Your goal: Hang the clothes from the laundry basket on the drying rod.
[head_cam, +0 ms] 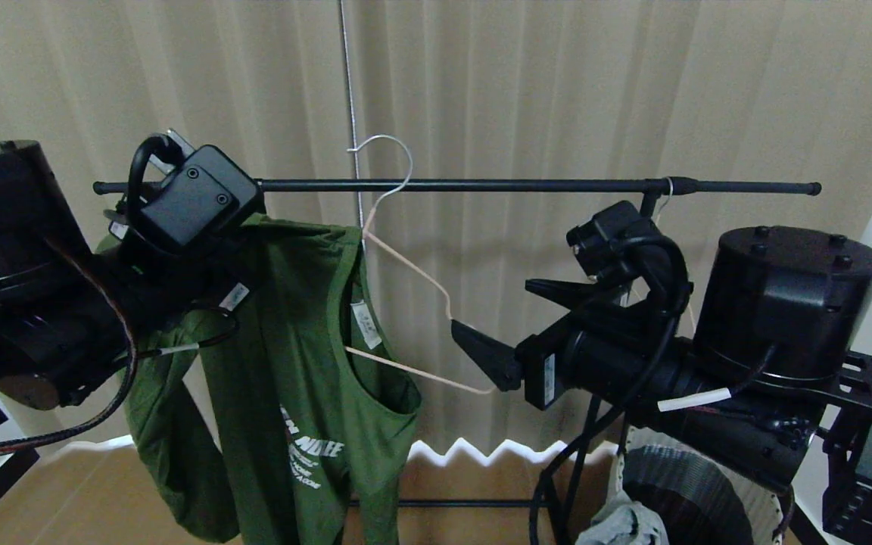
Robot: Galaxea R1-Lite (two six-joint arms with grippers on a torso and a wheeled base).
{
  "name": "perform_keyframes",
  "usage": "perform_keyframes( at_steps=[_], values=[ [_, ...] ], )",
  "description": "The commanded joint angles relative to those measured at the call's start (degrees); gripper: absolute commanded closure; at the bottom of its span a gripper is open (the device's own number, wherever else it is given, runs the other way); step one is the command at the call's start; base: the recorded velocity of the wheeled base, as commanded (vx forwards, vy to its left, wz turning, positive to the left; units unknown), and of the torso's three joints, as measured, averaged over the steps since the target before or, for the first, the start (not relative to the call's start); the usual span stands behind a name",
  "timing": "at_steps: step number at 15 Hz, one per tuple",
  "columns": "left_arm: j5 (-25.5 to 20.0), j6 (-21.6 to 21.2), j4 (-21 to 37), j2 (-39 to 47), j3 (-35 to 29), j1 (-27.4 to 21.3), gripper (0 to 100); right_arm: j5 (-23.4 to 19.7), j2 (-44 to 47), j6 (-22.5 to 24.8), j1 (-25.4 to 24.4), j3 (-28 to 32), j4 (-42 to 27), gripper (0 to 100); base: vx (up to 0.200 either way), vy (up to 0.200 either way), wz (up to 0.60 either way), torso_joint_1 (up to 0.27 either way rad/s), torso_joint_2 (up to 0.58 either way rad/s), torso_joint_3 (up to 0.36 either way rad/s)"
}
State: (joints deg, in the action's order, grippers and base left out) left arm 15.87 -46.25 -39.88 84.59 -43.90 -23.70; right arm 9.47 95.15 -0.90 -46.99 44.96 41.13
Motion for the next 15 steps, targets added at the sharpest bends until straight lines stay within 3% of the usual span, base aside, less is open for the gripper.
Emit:
perform_keyframes(
  at_steps=[1,7,12,15],
  values=[
    [3.4,2.7,-0.1,0.5,-0.1,-0.4,100,-0.1,0.6,1.5,0.0,-2.4,1.3,0,0.0,0.0,0.0,0.0,0.0,0.0],
    [4.7,18.1,0.0,2.2,-3.1,-1.9,100,0.0,5.1,2.7,0.0,-3.4,4.5,0,0.0,0.0,0.0,0.0,0.0,0.0],
    [4.7,25.7,0.2,3.0,-5.3,-3.0,100,0.0,7.2,2.7,0.0,-2.5,6.3,0,0.0,0.0,0.0,0.0,0.0,0.0],
    [4.6,28.0,0.1,2.7,-5.3,-5.0,100,0.0,9.6,2.8,2.9,-2.2,9.5,0,0.0,0.0,0.0,0.0,0.0,0.0]
  ],
)
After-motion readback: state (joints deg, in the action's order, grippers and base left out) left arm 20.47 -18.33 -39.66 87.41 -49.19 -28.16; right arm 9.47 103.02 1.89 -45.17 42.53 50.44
